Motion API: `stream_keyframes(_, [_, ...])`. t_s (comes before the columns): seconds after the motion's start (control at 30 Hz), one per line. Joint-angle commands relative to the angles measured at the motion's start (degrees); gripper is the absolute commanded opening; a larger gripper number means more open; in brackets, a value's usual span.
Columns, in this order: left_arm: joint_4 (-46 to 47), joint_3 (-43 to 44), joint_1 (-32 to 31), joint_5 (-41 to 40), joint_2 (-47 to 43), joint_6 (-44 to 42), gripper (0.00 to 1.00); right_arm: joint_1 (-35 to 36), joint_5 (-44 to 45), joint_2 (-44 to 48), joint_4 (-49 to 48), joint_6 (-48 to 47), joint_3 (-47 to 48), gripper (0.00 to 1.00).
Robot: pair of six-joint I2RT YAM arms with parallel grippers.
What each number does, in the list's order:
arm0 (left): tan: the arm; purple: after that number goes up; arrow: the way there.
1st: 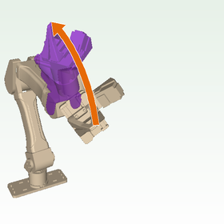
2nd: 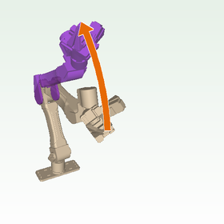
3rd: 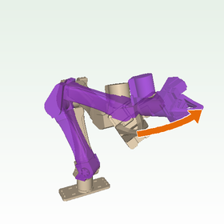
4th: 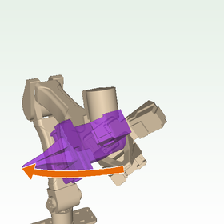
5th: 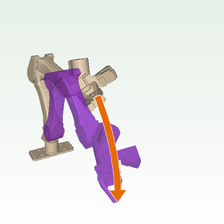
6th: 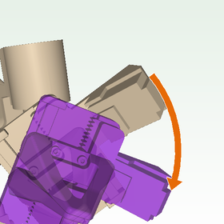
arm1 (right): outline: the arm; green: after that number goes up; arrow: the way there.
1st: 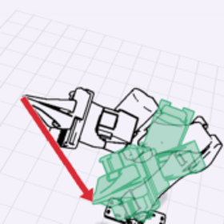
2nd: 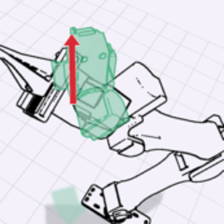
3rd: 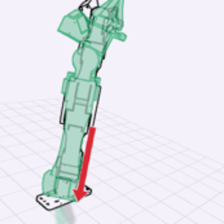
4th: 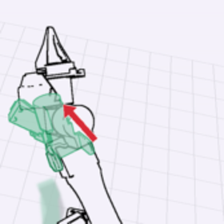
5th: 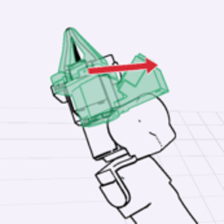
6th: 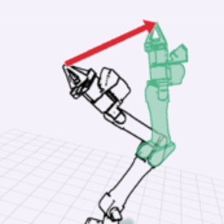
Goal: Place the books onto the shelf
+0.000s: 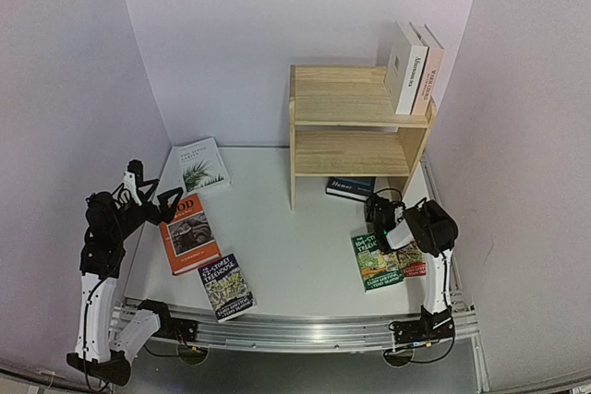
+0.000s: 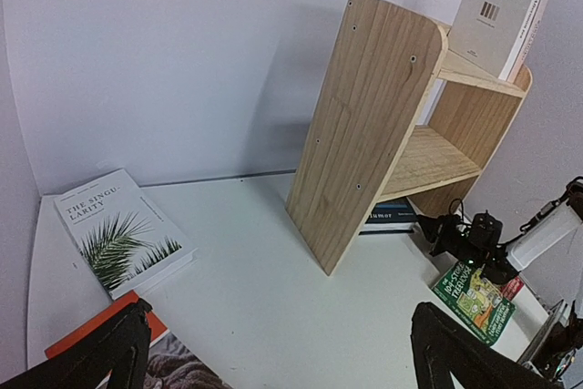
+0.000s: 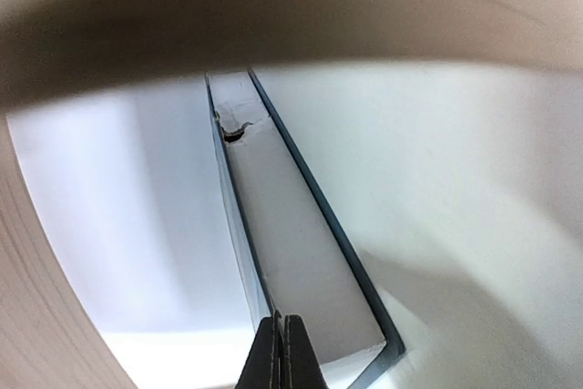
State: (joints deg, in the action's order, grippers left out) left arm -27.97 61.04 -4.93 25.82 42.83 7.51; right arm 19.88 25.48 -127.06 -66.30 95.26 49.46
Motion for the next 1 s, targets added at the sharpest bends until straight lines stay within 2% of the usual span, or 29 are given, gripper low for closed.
stream_keyframes(0.0, [2.4,-0.1,-0.1,0.9,0.2,0.5,1.00,1.1,-7.8,5.7,3.2,-0.1,-4.7,0.00])
stream_keyframes(0.17, [3.5,-0.6,-0.1,1.8,0.7,1.3,1.00,4.8,-11.0,12.9,9.5,-0.2,-10.1,0.00])
stream_keyframes(0.4, [3.6,-1.0,-0.1,2.4,0.1,1.2,1.00,13.4,-10.9,25.8,24.0,1.8,-17.7,0.00])
stream_keyframes(0.6, [3.2,-1.6,-0.1,2.6,-0.7,0.9,1.00,19.2,-6.7,41.3,46.8,2.2,-21.0,0.00])
stream_keyframes(0.7, [3.4,-2.2,-0.1,2.8,-1.0,1.3,1.00,20.0,-6.6,47.9,52.9,2.5,-23.1,0.00])
stream_keyframes(0.97, [3.7,-3.8,0.0,4.3,-1.1,1.7,1.00,20.9,-16.3,57.2,72.9,-2.6,-18.5,0.00])
